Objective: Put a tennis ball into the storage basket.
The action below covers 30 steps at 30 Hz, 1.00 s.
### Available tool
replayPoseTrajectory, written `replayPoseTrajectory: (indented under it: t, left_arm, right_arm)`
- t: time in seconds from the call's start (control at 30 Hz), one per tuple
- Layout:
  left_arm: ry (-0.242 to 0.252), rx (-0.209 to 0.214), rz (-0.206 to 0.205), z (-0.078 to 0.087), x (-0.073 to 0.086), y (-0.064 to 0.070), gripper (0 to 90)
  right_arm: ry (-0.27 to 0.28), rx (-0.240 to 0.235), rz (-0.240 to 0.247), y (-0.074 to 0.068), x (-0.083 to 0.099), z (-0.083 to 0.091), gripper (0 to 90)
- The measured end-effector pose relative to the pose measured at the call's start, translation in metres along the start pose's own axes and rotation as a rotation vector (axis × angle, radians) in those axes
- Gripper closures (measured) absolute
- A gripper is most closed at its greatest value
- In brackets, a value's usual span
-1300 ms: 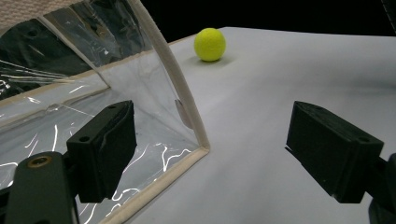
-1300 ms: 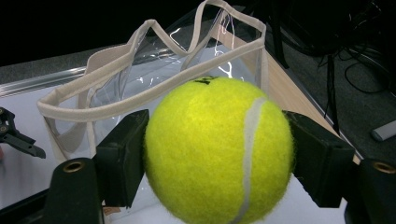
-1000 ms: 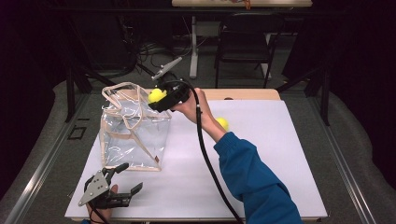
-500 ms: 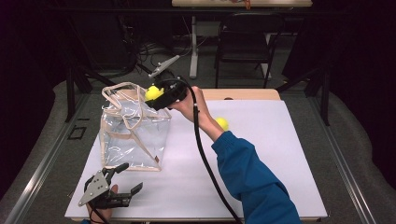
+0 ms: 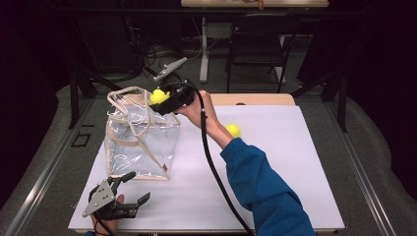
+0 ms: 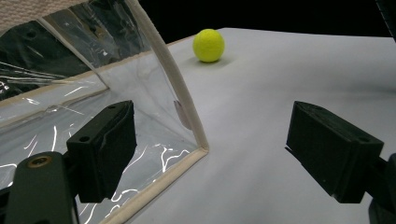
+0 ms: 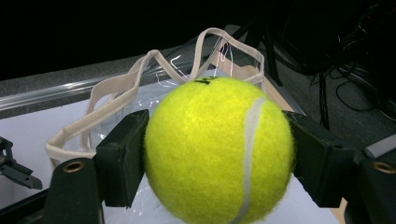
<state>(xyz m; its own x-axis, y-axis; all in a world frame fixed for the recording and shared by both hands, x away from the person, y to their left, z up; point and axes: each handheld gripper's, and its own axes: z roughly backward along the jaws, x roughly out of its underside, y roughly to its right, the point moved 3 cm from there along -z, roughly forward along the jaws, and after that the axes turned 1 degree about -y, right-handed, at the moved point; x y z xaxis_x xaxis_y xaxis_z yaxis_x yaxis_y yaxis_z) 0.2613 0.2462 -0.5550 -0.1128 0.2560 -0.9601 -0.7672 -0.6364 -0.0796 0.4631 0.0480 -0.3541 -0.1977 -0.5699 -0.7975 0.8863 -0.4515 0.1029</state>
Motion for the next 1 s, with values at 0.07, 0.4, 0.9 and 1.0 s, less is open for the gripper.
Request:
replayPoseTrajectory:
  t: [0.07, 0.4, 0.9, 1.0]
  left_arm:
    - [0.003, -0.001, 0.0, 0.0, 0.0, 0.0, 15.8]
    - [0.005, -0.001, 0.004, 0.0, 0.0, 0.0, 15.8]
    - [0.013, -0.002, 0.004, 0.001, 0.0, -0.001, 15.8]
    - [0.014, 0.001, 0.003, 0.001, -0.001, 0.0, 15.9]
  right_arm:
    - [0.003, 0.0, -0.002, 0.0, 0.0, 0.0, 26.4]
    - [0.024, 0.004, 0.007, -0.002, -0.004, -0.001, 26.4]
    - [0.051, 0.009, 0.017, -0.008, -0.011, -0.006, 26.4]
    - [0.061, 0.013, 0.016, -0.009, -0.012, -0.007, 26.4]
